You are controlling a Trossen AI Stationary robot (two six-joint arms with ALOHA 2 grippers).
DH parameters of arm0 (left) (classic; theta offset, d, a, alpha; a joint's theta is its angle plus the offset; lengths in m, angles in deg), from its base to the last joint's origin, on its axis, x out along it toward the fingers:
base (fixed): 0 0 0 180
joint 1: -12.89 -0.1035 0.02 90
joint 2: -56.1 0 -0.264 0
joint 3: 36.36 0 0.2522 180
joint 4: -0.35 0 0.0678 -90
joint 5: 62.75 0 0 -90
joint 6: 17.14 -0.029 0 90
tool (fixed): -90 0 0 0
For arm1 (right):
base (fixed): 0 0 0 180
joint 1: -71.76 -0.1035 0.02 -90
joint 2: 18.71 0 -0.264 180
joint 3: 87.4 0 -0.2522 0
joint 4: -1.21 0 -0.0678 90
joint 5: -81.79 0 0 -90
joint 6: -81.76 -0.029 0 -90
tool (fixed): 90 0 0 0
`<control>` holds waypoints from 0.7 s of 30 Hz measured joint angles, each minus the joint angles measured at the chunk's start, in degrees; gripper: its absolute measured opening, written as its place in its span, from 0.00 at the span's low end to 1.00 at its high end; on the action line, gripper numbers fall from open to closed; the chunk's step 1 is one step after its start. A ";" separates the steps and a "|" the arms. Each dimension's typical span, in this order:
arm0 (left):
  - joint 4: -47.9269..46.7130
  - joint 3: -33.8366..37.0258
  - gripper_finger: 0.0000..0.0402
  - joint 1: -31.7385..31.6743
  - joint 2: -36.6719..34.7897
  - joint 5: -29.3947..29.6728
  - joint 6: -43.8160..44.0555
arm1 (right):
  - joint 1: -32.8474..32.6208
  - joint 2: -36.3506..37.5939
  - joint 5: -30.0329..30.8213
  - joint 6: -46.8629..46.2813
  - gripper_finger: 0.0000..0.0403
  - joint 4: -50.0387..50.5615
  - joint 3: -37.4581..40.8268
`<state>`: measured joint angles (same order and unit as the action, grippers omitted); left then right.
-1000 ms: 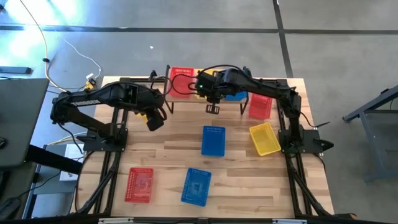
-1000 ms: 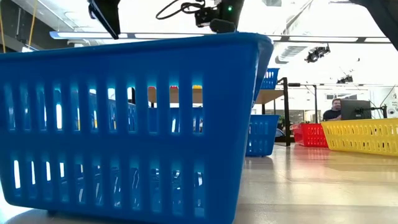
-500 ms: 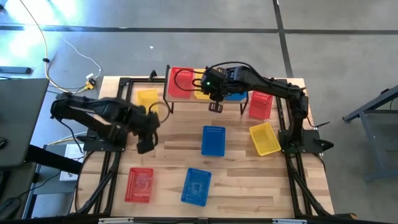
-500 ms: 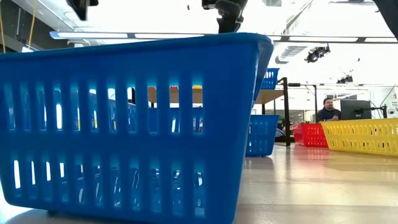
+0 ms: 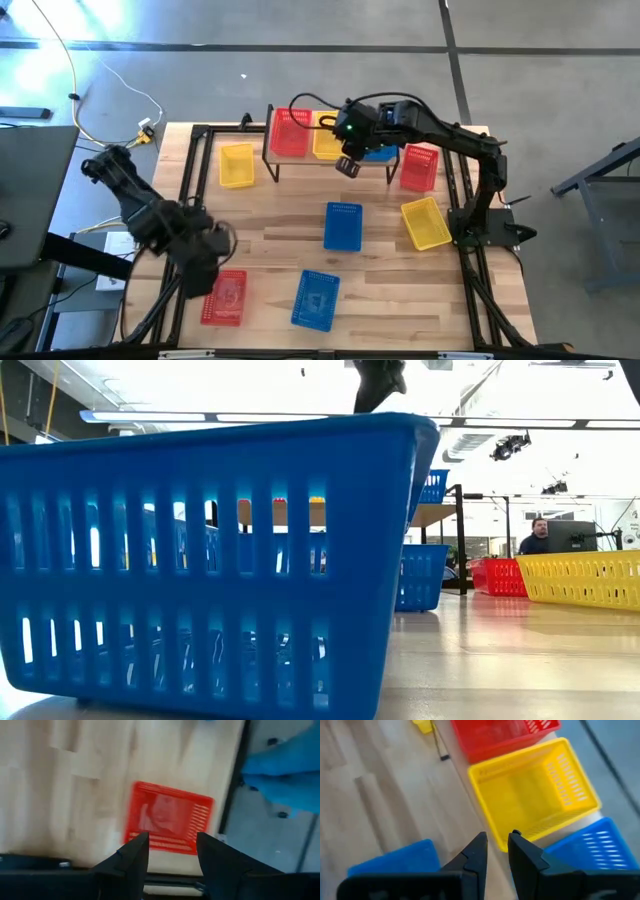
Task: Stack baskets on shelf by color
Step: Stack the bottom red basket on top of the red basket on the shelf
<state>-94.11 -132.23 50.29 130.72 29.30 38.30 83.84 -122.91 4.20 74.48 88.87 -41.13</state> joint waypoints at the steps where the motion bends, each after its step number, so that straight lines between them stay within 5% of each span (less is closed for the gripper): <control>1: 1.03 0.00 0.39 2.11 0.66 0.11 1.25 | -0.24 0.02 -0.73 -0.66 0.16 0.10 0.00; 9: 4.67 0.02 0.39 15.68 8.14 3.57 7.34 | -3.12 0.10 -2.39 -5.76 0.16 -0.14 0.00; 21: 10.56 0.04 0.39 23.36 19.03 6.37 7.52 | -6.78 0.10 -2.39 -5.97 0.16 -0.22 0.00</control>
<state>-83.55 -132.19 73.65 149.75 35.67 45.82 77.06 -122.81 1.82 68.51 88.65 -41.13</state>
